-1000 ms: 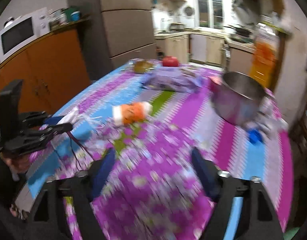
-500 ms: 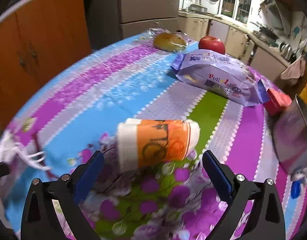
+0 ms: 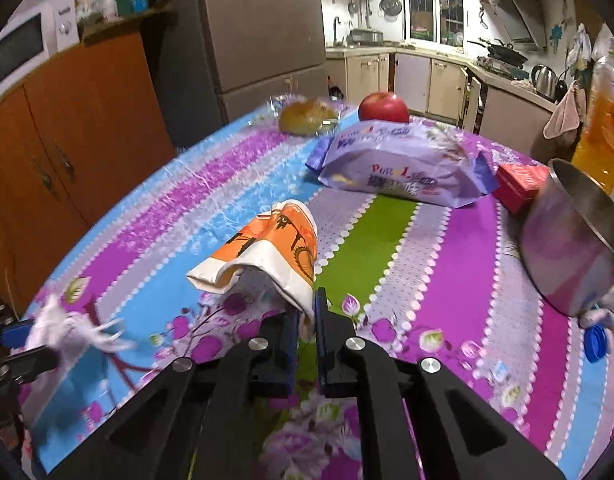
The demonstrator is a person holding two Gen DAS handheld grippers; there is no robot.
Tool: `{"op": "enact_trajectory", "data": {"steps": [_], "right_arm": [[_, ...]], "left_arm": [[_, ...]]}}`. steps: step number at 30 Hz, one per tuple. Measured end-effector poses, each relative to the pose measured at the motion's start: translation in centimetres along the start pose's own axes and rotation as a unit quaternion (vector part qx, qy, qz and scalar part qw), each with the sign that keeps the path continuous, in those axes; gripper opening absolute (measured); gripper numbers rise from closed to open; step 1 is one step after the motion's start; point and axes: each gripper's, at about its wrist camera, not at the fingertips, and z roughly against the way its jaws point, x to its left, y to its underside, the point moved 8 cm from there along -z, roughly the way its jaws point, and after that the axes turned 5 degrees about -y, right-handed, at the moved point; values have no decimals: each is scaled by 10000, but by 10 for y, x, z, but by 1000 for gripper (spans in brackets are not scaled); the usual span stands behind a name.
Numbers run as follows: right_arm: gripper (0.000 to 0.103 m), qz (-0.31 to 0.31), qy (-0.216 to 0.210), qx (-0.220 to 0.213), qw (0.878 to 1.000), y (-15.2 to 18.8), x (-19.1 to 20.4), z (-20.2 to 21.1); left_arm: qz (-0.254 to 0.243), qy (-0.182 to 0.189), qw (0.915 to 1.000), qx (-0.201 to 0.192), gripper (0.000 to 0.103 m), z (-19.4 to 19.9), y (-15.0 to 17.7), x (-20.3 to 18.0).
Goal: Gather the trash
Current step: 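Carry the cloth and paper cup in both grippers over the green bin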
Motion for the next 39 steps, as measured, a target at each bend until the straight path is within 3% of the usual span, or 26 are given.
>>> {"op": "enact_trajectory", "data": {"steps": [6,14,27,30,39], "right_arm": [[8,-117,8,-378,9992,15,0,67],[9,-513,270,-626,9964,73,-18,154],[8,-705,683,-705,9927,149,-23,226],[9,-786,750,-779,9910,154,-28,241],[9,-924,1129,-1097,9832,157,-58,306]], "left_arm": [[-197,1,9997,-155,27,8,-12,-22],[-606,-129,9978,-243,27,11,-19,-71],[-1366,-691,9875,-388,26,8,-10,-144],[-1568,-772,9833,-511,26,12,-12,-162],[-2100,-568,9730,-776,26,24,-25,-225]]}}
